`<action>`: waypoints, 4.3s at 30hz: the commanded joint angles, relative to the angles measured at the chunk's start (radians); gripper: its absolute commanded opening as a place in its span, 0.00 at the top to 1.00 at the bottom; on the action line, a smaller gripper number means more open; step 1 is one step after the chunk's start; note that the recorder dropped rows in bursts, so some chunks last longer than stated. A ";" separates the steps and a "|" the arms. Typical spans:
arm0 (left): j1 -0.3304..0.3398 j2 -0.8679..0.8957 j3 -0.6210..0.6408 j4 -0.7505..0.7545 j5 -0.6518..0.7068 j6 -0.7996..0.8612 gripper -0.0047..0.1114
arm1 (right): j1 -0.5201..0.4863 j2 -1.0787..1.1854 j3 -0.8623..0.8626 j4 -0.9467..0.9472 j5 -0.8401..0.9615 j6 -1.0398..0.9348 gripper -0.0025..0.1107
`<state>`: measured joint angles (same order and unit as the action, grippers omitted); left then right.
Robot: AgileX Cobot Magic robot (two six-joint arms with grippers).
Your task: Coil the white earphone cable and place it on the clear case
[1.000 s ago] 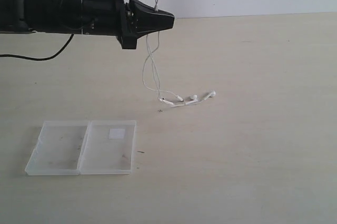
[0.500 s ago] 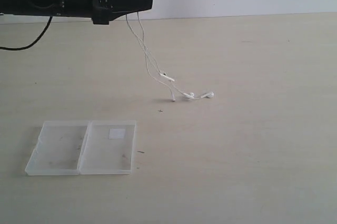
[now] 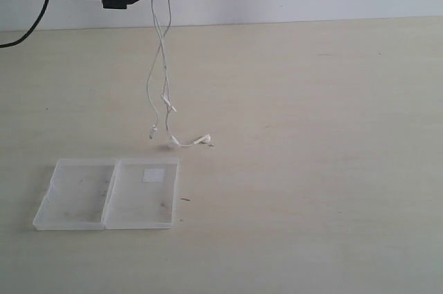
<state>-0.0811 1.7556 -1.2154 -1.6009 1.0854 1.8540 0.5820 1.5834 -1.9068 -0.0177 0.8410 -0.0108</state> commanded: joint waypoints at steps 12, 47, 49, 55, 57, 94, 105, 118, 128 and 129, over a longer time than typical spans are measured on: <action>0.061 -0.091 -0.006 0.052 0.001 -0.105 0.96 | -0.021 -0.133 0.448 0.147 -0.124 -0.051 0.98; 0.061 -0.126 -0.008 0.099 -0.061 -0.159 0.96 | -0.021 0.120 0.497 0.307 0.007 -0.336 0.98; 0.061 -0.126 -0.008 0.099 -0.069 -0.159 0.96 | -0.021 0.144 0.497 0.332 0.005 -0.343 0.98; 0.061 -0.126 -0.008 0.099 -0.075 -0.159 0.96 | -0.021 0.216 0.497 0.500 0.001 -0.496 0.98; 0.061 -0.126 -0.008 0.099 -0.075 -0.159 0.96 | -0.021 0.234 0.497 0.530 -0.007 -0.520 0.98; 0.061 -0.126 -0.008 0.095 -0.123 -0.148 0.96 | -0.018 -0.056 0.454 0.375 -0.180 -0.553 0.25; 0.061 -0.126 -0.008 0.137 -0.123 -0.155 0.96 | -0.012 -0.009 0.454 0.375 -0.088 -0.713 0.21; 0.059 -0.126 -0.047 0.314 -0.047 -0.196 0.96 | 0.063 0.005 0.454 0.133 -0.189 -0.920 0.21; 0.059 -0.126 -0.091 0.347 -0.040 -0.268 0.96 | 0.105 0.005 0.454 0.158 -0.297 -0.688 0.23; 0.059 -0.126 -0.091 0.347 -0.040 -0.268 0.96 | 0.105 0.005 0.454 0.158 -0.297 -0.610 0.23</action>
<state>-0.0222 1.6392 -1.2998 -1.2498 1.0515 1.6082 0.6843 1.5869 -1.4543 0.1252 0.5706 -0.7883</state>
